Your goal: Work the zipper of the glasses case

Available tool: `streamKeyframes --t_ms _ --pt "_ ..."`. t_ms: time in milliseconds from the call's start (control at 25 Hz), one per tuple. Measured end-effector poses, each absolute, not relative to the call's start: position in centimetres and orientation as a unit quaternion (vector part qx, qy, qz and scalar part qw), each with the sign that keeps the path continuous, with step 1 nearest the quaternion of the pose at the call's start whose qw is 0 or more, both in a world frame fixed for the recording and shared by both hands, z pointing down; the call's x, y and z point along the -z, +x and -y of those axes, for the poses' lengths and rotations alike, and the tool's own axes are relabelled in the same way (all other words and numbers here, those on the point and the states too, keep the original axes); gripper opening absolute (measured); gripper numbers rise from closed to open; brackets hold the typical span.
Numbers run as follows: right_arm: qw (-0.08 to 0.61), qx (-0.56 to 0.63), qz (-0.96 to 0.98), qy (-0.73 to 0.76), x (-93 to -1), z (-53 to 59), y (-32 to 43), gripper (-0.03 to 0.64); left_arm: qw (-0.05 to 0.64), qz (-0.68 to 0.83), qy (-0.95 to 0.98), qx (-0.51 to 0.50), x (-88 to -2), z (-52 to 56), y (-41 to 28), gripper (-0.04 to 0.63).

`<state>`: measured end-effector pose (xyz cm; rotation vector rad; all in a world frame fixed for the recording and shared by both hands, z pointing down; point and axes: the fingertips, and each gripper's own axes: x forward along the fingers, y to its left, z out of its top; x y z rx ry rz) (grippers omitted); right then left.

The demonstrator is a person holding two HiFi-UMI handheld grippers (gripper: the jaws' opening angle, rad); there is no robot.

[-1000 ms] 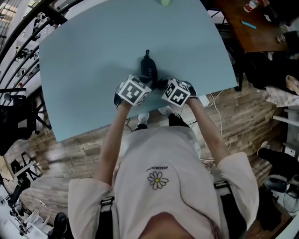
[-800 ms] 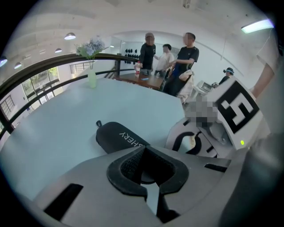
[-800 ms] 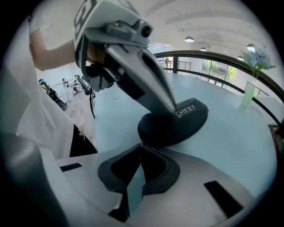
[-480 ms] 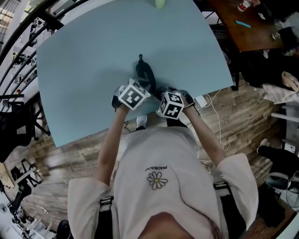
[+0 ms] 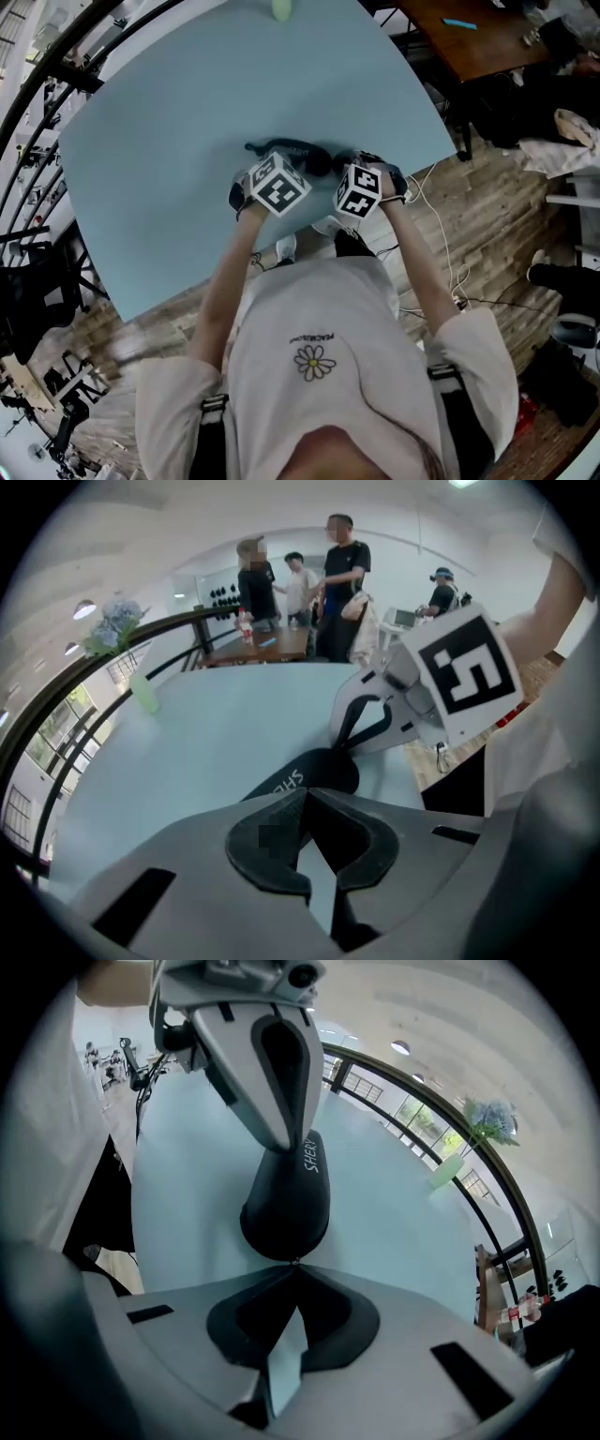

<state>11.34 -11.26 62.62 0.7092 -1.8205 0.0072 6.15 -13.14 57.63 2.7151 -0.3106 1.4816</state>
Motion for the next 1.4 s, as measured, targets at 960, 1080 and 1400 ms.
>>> streamKeyframes --t_ms 960,1080,1400 --pt "0.397 -0.22 0.776 0.438 -62.2 8.5 6.5 0.011 0.036 0.116 0.871 -0.477 -58.7 13.3 6.2 0.014" --pt "0.396 -0.216 0.78 0.435 -62.2 8.4 6.5 0.011 0.035 0.118 0.871 -0.477 -58.7 13.2 6.2 0.014" --pt "0.404 -0.223 0.77 0.441 -62.6 7.8 8.4 0.011 0.086 0.13 0.892 -0.424 -58.4 13.1 6.2 0.015"
